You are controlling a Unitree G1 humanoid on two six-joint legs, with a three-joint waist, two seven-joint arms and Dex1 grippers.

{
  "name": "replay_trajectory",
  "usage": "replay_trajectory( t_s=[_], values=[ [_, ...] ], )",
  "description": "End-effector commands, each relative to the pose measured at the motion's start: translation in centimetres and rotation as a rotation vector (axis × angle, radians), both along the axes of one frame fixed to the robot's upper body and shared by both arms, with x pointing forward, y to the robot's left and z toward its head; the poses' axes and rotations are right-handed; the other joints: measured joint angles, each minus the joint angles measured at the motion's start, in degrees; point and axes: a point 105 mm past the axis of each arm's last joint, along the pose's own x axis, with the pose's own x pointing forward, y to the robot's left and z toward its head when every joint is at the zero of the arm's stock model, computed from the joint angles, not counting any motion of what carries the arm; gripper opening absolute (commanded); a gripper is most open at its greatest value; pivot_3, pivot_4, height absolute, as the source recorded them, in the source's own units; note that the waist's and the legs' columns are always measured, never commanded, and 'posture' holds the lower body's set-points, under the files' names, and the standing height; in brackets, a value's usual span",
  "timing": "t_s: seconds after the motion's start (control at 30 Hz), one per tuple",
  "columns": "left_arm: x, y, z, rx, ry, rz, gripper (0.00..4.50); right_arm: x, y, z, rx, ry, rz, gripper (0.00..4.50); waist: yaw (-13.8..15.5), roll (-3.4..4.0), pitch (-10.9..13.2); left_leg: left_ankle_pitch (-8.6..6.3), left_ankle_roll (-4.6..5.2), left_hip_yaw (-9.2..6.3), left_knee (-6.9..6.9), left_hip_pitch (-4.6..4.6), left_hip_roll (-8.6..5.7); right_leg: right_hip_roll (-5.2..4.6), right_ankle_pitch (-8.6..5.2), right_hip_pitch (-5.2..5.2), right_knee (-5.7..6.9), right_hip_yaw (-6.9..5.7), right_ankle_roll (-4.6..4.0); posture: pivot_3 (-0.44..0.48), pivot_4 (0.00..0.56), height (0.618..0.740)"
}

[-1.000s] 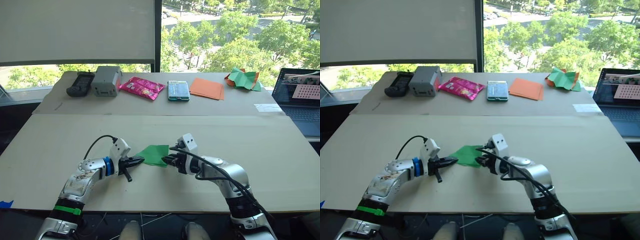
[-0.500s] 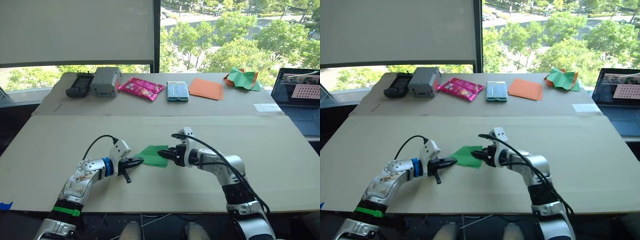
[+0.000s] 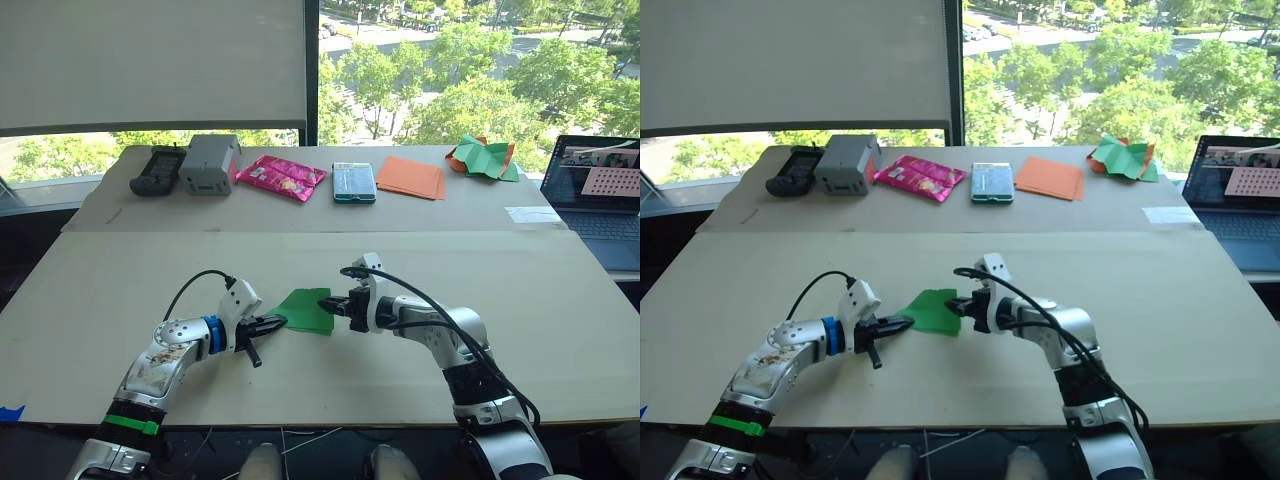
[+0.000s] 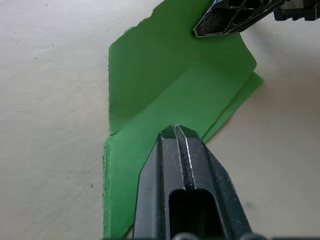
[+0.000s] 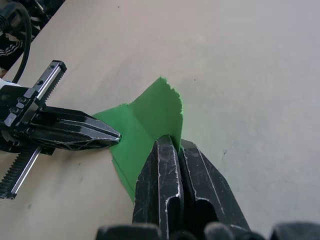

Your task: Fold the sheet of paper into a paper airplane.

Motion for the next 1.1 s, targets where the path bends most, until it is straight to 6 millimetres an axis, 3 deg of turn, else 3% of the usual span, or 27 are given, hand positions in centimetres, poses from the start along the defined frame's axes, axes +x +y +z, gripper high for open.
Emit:
replay_trajectory(
  t_s=[0.03,0.43,0.63,0.8,0.93,1.1],
  values=[
    [-0.6,0.4,-1.3,0.036,0.055,0.006,0.00,-0.9,0.8,2.0,-0.052,-0.261,0.107,0.02,0.05,0.00,-0.01,0.00,-0.01,0.00,0.00,0.00,0.00,0.00,0.00,0.00,-0.01,0.00,0.00,0.000,0.150,0.706],
    [-0.5,1.2,-0.8,0.029,0.060,0.030,0.00,-3.4,1.7,0.7,-0.404,-0.952,0.397,0.02,-0.10,-0.01,-0.02,-0.15,-0.24,0.02,0.00,0.06,0.00,0.00,-0.01,0.00,-0.07,0.00,0.00,0.000,0.150,0.706],
    [-0.6,2.3,0.0,0.024,0.065,0.049,0.00,-3.9,1.5,-0.3,-0.523,-1.138,0.520,0.02,-0.59,-0.05,0.00,-0.10,-0.16,0.01,-0.01,0.11,0.00,0.00,-0.01,0.03,-0.06,0.00,0.00,0.000,0.150,0.706],
    [-0.7,3.0,0.6,0.024,0.065,0.059,0.00,-3.6,1.4,-1.3,-0.589,-1.181,0.561,0.02,-0.57,-0.09,0.02,-0.10,-0.17,0.02,-0.01,0.12,0.00,0.00,-0.01,0.04,-0.06,0.01,0.00,0.000,0.150,0.706],
    [-0.7,3.6,2.6,-0.002,0.040,0.056,0.00,-3.4,1.4,-1.8,-0.600,-1.180,0.563,0.02,-0.58,-0.19,0.08,-0.10,-0.17,0.02,-0.02,0.11,0.00,0.00,-0.01,0.02,-0.06,0.02,0.00,0.000,0.150,0.706],
    [0.8,2.7,7.5,-0.127,-0.048,0.036,0.00,-3.4,1.5,-1.8,-0.606,-1.191,0.569,0.02,-0.20,-0.43,0.21,-0.11,-0.19,0.00,-0.02,0.10,0.00,0.00,-0.01,0.05,-0.05,0.00,0.00,0.000,0.150,0.706]
  ],
)
